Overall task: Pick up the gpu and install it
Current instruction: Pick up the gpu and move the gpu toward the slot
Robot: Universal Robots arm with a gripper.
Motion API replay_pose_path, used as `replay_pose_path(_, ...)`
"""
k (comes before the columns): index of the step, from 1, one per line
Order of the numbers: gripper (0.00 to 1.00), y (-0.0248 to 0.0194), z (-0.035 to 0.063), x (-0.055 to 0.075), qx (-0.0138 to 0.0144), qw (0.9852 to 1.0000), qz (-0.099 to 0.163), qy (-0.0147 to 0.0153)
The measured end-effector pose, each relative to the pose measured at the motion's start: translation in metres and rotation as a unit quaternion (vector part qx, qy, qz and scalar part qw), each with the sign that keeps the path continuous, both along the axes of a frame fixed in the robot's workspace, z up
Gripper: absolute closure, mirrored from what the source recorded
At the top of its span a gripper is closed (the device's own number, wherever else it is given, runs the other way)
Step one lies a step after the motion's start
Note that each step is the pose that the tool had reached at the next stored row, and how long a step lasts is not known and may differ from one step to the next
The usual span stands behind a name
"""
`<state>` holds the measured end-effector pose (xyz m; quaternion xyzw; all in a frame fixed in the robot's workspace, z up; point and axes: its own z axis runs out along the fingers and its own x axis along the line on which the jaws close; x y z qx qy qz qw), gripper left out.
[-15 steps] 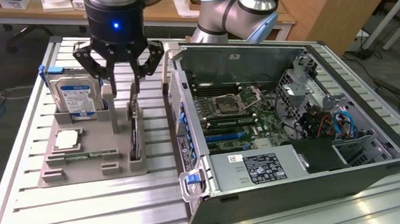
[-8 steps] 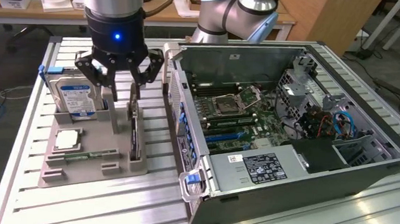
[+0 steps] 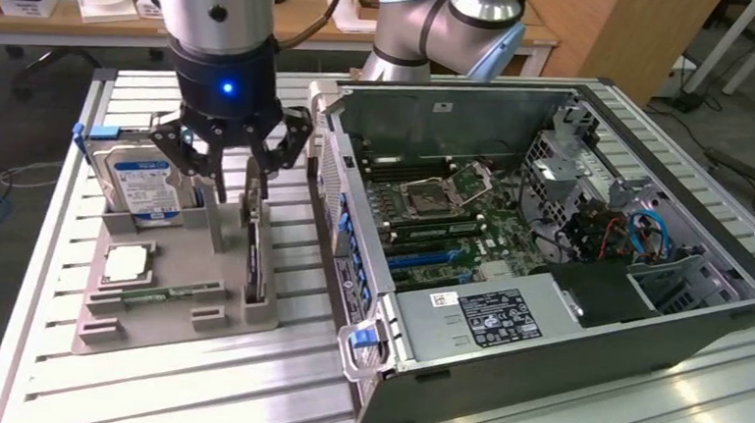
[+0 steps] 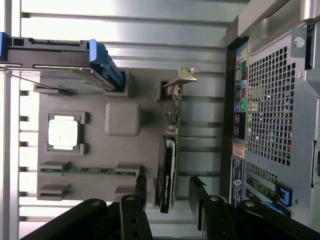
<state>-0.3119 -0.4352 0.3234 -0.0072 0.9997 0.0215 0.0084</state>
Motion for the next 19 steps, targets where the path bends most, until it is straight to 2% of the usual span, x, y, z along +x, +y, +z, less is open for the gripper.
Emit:
replay_pose_path(3, 0.53, 0.0000, -0.0055, 0.004, 0.0002, 1.0000, 0.000, -0.0002)
replay_pose_path(19, 0.53, -0.0010, -0.0344, 0.004, 0.0001, 1.0000, 0.000, -0.0002)
